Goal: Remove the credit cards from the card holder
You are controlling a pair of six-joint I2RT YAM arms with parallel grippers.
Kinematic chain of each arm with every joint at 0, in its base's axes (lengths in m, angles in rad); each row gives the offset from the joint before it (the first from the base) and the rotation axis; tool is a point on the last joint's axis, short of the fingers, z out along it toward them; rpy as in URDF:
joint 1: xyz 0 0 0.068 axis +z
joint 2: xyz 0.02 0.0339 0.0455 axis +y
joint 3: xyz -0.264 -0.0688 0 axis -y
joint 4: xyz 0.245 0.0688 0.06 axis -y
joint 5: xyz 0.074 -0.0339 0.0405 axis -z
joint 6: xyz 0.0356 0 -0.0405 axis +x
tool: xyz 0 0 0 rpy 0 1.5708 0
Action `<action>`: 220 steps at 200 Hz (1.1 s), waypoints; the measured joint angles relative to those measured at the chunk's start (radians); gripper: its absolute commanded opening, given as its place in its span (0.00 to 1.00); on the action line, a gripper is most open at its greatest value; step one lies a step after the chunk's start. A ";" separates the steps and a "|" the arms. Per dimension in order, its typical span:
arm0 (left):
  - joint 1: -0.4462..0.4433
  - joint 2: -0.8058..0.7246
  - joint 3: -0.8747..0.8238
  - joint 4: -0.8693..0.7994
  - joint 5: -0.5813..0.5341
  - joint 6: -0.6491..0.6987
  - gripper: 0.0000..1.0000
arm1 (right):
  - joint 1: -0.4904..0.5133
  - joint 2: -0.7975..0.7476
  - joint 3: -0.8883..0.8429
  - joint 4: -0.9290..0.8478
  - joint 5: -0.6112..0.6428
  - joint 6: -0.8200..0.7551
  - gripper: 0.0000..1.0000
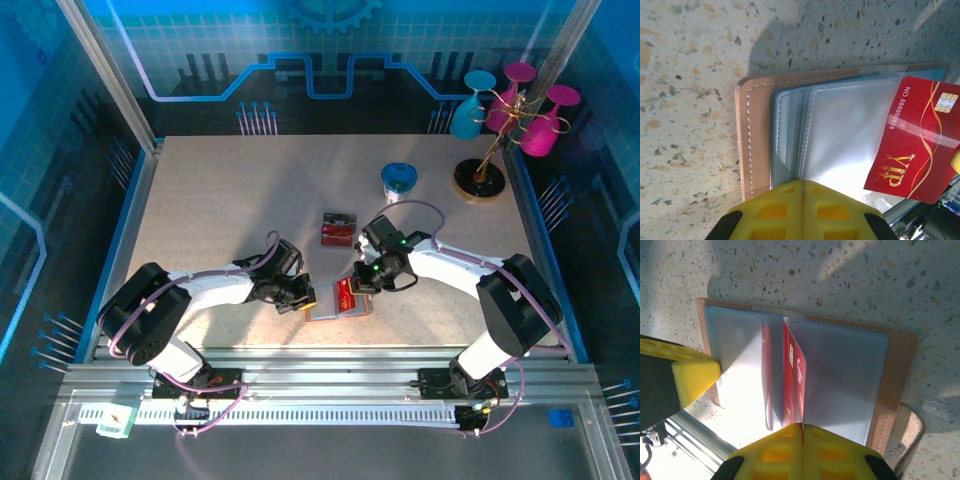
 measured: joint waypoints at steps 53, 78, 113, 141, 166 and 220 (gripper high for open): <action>0.000 0.000 0.000 0.000 0.000 0.000 0.02 | 0.014 0.002 0.002 -0.007 0.010 0.002 0.07; 0.000 0.001 0.000 0.000 0.000 0.000 0.02 | 0.032 0.015 0.006 0.012 0.000 0.019 0.14; 0.000 0.002 0.000 0.001 0.000 0.000 0.03 | 0.057 0.028 0.006 0.030 -0.007 0.042 0.15; 0.000 0.002 0.000 0.001 0.000 0.000 0.02 | 0.071 0.028 0.006 0.040 -0.008 0.055 0.14; 0.000 0.002 0.000 0.001 0.000 0.000 0.02 | 0.072 0.027 0.006 0.039 -0.006 0.062 0.12; 0.000 0.000 0.007 -0.020 -0.010 0.022 0.02 | 0.072 -0.003 0.008 0.017 0.011 0.064 0.05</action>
